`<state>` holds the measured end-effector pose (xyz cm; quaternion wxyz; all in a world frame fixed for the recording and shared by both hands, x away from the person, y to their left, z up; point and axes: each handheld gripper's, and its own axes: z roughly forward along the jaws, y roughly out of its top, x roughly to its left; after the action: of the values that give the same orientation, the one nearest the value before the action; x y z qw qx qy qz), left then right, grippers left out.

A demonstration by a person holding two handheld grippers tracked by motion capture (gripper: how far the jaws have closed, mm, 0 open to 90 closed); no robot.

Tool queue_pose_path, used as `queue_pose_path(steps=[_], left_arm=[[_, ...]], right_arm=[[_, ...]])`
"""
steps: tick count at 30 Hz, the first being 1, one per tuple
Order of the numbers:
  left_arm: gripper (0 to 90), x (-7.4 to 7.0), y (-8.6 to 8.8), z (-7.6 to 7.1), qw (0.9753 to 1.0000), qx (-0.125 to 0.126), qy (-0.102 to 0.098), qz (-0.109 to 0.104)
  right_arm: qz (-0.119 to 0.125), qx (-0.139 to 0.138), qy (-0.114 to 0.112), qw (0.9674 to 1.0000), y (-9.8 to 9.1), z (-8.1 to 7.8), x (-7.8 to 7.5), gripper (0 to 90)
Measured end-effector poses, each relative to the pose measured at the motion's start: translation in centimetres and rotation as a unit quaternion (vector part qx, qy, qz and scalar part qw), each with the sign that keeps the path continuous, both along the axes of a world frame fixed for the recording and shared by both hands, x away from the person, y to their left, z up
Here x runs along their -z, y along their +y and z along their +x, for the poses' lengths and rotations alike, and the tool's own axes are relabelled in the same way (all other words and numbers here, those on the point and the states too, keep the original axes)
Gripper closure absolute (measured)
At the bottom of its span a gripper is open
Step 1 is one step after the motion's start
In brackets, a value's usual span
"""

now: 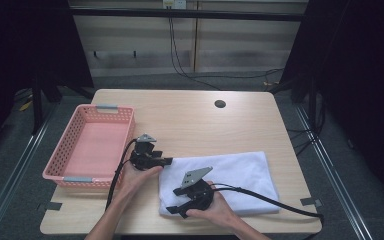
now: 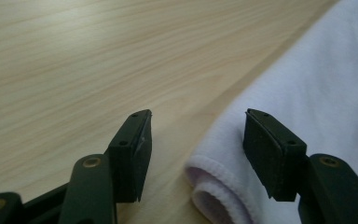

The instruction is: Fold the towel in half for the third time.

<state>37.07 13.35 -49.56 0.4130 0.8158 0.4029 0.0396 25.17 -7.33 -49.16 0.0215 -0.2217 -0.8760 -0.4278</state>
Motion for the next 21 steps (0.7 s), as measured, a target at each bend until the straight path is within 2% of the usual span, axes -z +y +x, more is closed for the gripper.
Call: queue_pose_path(steps=[1, 2, 3, 4, 7, 9, 12, 13, 14, 16, 17, 18, 19, 21], left_arm=[[41.4, 0.1, 0.1, 0.1, 1.0000, 0.000, 0.006, -0.007], [41.3, 0.1, 0.1, 0.1, 1.0000, 0.001, 0.004, -0.001], [41.3, 0.2, 0.1, 0.1, 1.0000, -0.002, 0.003, 0.005], [41.3, 0.3, 0.2, 0.2, 1.0000, -0.001, 0.007, 0.002], [43.7, 0.5, -0.3, 0.0, 0.9999, 0.009, 0.008, 0.009], [52.2, 0.6, -0.6, -0.2, 0.9996, 0.024, 0.008, 0.011], [70.6, 0.7, -1.0, -0.4, 0.9990, 0.043, 0.013, 0.007], [73.8, 0.6, -1.1, -0.4, 0.9989, 0.043, 0.015, 0.003], [77.1, 0.6, -1.0, -0.4, 0.9989, 0.044, 0.018, -0.001], [80.9, 0.6, -0.8, -0.3, 0.9986, 0.047, 0.022, -0.007], [82.0, 0.5, -0.7, -0.3, 0.9986, 0.045, 0.025, -0.016], [82.8, 0.5, -0.6, -0.2, 0.9984, 0.046, 0.026, -0.018], [82.8, 0.4, -0.6, -0.2, 0.9982, 0.048, 0.029, -0.023], [83.3, 0.3, -0.6, -0.3, 0.9981, 0.048, 0.028, -0.028]], right_arm=[[0.000, 0.004, 0.002, 1.0000, 0.1, 0.1, 0.2, 33.5], [0.001, 0.002, 0.002, 1.0000, 0.1, 0.2, 0.4, 32.7], [-0.005, 0.002, -0.007, 1.0000, 0.3, -0.1, 0.7, 32.6], [-0.005, 0.002, -0.007, 1.0000, 0.3, -0.1, 0.7, 32.0], [-0.007, 0.001, -0.025, 0.9997, 0.7, -0.4, 1.1, 29.4], [-0.016, -0.002, -0.046, 0.9988, 0.8, -1.0, 1.3, 29.2], [-0.038, -0.007, -0.068, 0.9969, 1.1, -1.4, 1.3, 29.5], [-0.056, -0.008, -0.084, 0.9948, 1.5, -1.7, 1.2, 29.5], [-0.065, -0.005, -0.092, 0.9937, 1.7, -1.9, 1.2, 29.6], [-0.061, -0.003, -0.091, 0.9940, 1.6, -2.0, 1.2, 30.5], [-0.062, -0.001, -0.093, 0.9937, 1.6, -2.0, 1.2, 33.4], [-0.062, 0.009, -0.094, 0.9937, 1.5, -2.0, 1.2, 44.0], [-0.062, 0.009, -0.094, 0.9937, 1.5, -2.0, 1.2, 44.0], [-0.065, 0.021, -0.098, 0.9929, 1.4, -1.8, 1.0, 54.9]])
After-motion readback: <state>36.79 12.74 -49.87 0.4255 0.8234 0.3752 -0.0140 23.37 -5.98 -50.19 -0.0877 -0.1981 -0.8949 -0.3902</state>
